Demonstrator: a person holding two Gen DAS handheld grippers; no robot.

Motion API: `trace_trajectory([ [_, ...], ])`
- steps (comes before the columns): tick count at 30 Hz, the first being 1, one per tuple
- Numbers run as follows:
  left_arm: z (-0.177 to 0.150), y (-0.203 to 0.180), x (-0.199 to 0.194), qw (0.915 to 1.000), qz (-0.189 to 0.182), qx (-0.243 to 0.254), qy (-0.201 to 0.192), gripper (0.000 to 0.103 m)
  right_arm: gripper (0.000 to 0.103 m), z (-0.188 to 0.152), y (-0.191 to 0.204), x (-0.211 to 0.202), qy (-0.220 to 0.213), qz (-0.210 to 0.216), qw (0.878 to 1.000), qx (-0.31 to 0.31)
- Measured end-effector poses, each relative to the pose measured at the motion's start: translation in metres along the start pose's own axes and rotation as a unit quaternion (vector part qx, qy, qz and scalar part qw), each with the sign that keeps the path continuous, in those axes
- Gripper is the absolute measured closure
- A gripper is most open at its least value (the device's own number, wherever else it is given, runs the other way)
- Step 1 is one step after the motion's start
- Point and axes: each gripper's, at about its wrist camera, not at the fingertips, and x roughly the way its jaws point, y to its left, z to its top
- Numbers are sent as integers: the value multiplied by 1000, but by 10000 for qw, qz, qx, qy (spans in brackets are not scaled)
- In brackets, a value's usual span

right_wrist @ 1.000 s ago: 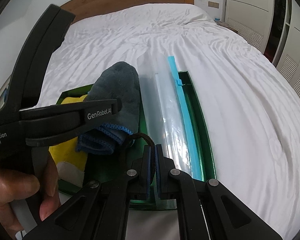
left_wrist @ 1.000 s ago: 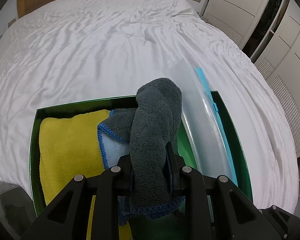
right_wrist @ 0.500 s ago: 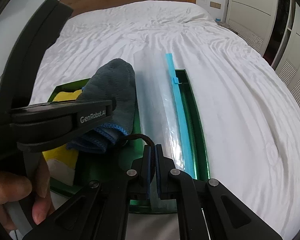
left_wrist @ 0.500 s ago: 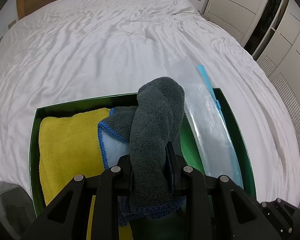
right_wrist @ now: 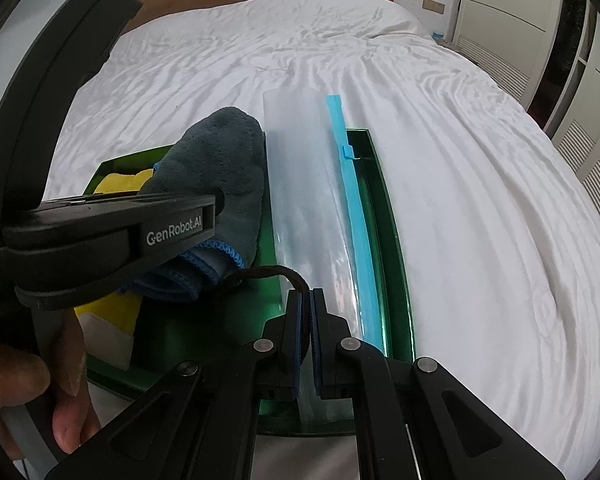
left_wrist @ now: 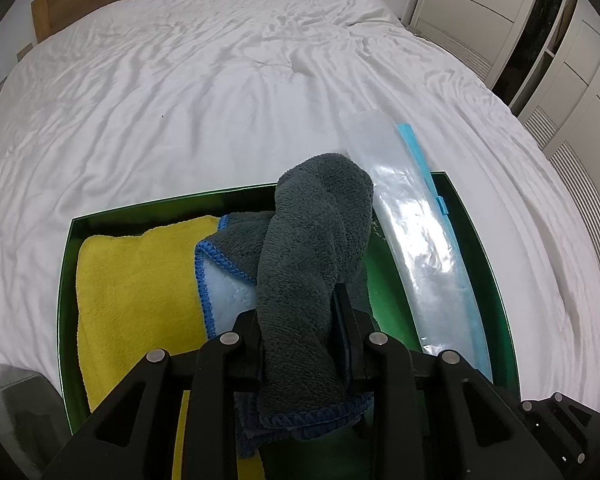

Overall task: Organize soft objects
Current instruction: 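Lower the dark green towel into the tray beside the yellow towel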

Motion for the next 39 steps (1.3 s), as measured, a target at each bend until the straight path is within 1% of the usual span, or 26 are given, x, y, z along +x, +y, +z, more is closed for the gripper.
trace_trajectory([
  [12,-1,-5,0,9999,119,101,32,79,99,-1,-1,6,67,-18,10000,-21],
  [16,-1,-6,0,9998,178,128,11,76,98,0,-2,6,78,-21,10000,7],
  [32,-2,-11,0,9994,281,224,-20,76,98,1,-5,12,114,-36,9999,20],
  [39,-4,-11,1,9993,302,227,-33,71,97,1,-5,13,119,-18,9999,37],
])
